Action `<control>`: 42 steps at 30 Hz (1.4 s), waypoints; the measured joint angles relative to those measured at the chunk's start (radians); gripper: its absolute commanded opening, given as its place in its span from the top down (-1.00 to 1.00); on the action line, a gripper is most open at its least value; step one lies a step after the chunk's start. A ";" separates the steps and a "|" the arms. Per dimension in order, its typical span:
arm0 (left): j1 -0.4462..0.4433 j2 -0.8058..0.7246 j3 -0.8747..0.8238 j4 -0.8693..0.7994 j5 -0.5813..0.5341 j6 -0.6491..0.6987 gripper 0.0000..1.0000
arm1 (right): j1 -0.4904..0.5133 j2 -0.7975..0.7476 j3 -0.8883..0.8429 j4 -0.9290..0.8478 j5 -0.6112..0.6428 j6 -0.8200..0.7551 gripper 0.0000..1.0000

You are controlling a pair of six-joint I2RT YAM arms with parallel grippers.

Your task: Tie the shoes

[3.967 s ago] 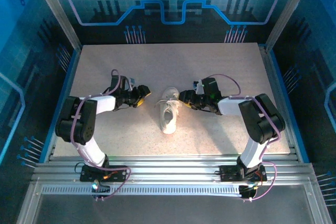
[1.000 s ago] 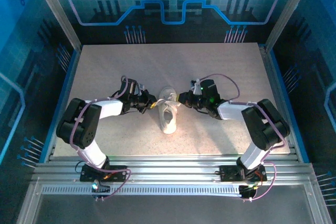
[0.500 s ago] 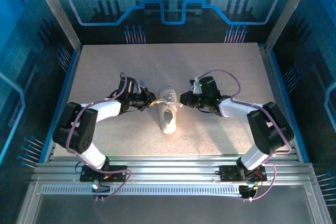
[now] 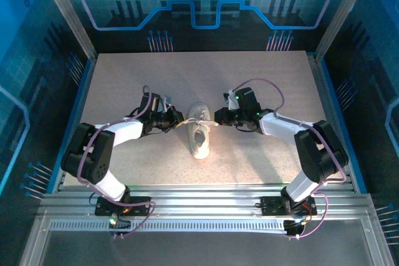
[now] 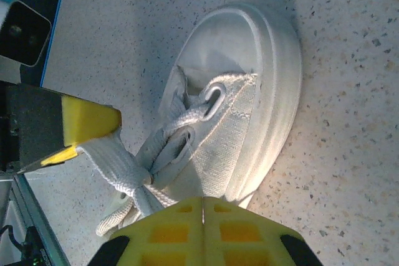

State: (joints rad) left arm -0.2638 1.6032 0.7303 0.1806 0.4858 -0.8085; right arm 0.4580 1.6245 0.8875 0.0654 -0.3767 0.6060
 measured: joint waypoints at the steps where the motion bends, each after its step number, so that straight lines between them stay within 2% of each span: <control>1: 0.000 0.000 -0.006 -0.001 -0.005 0.003 1.00 | -0.002 0.005 0.008 -0.006 0.000 -0.009 1.00; 17: 0.002 0.000 -0.045 -0.014 -0.055 0.051 1.00 | -0.034 0.089 0.063 -0.082 -0.026 -0.105 1.00; 42: 0.002 -0.055 -0.134 0.050 -0.090 0.053 1.00 | -0.060 0.106 0.062 -0.102 -0.050 -0.137 1.00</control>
State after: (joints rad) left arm -0.2623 1.5486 0.5961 0.2302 0.3958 -0.7559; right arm 0.3981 1.7302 0.9497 -0.0368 -0.4267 0.4694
